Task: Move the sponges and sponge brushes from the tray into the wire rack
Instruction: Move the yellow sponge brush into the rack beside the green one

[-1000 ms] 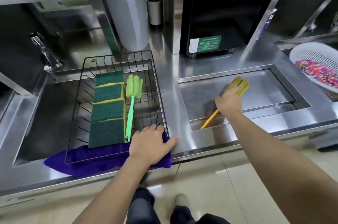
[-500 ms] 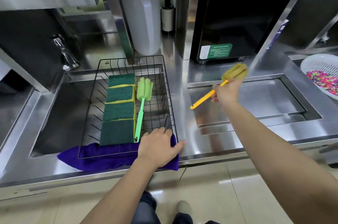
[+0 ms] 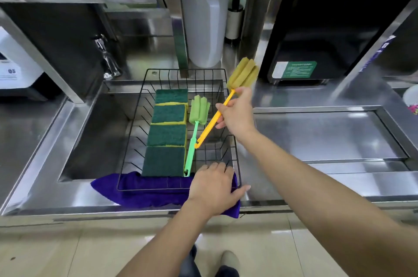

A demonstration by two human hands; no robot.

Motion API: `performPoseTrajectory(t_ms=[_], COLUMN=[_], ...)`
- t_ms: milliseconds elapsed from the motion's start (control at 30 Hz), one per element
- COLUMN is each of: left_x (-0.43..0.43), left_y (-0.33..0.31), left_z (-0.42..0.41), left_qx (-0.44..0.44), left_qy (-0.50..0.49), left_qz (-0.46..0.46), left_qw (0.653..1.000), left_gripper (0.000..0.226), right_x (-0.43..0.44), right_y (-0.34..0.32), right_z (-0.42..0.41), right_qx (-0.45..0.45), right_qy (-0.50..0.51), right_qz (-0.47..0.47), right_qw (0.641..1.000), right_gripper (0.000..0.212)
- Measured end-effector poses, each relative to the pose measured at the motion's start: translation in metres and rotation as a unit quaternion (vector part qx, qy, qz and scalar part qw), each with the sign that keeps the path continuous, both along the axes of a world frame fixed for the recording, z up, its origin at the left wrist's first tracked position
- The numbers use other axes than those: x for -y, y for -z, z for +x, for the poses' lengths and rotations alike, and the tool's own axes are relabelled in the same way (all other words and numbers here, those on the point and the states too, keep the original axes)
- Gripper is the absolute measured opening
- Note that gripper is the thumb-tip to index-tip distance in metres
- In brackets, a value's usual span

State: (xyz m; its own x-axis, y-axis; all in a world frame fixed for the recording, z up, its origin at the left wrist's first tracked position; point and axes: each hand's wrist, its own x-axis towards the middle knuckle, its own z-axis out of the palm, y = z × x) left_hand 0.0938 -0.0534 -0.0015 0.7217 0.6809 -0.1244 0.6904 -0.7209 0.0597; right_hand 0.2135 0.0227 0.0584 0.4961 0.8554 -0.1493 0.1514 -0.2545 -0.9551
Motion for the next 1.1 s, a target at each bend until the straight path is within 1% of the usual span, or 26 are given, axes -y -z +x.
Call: performPoseTrajectory(t_ms=[133,233,300,467,533,633,700,800,867,1033,1100], left_x=[-0.001,-0.002,-0.002,-0.003,-0.003,-0.004,-0.004,-0.004,-0.005,-0.004,-0.005], left_y=[0.002,0.004,0.007,0.011,0.012,0.012,0.012,0.012,0.013,0.013,0.01], left_z=[-0.003,-0.004,-0.004,-0.003,-0.002,-0.001,-0.002,-0.001,-0.002,-0.002,-0.002], left_qx=[0.034,0.058,0.063,0.078,0.084,0.083,0.079,0.068,0.058,0.052,0.047], left_qy=[0.032,0.038,0.037,0.032,0.035,0.043,0.049,0.054,0.056,0.071,0.069], left_qz=[0.021,0.011,0.003,-0.005,-0.005,-0.009,-0.007,0.002,0.003,0.013,0.011], left_qw=[0.999,0.998,0.997,0.996,0.996,0.996,0.996,0.996,0.997,0.996,0.996], left_gripper=[0.069,0.071,0.069,0.073,0.076,0.08,0.081,0.082,0.084,0.081,0.079], right_x=[-0.006,-0.011,-0.012,-0.014,-0.015,-0.017,-0.019,-0.023,-0.024,-0.017,-0.013], right_y=[0.016,0.029,0.036,0.043,0.045,0.053,0.055,0.052,0.05,0.042,0.032], right_z=[-0.018,-0.024,-0.028,-0.033,-0.034,-0.037,-0.039,-0.04,-0.039,-0.038,-0.036], right_qx=[0.074,0.155,0.22,0.316,0.36,0.429,0.455,0.469,0.472,0.509,0.497], right_qy=[-0.059,-0.108,-0.133,-0.172,-0.196,-0.232,-0.264,-0.286,-0.295,-0.313,-0.321], right_qz=[-0.051,-0.102,-0.142,-0.208,-0.229,-0.262,-0.279,-0.306,-0.307,-0.266,-0.261], right_qw=[0.994,0.977,0.956,0.91,0.883,0.833,0.803,0.778,0.772,0.757,0.763], right_gripper=[0.043,0.04,0.037,0.037,0.036,0.041,0.042,0.045,0.047,0.036,0.032])
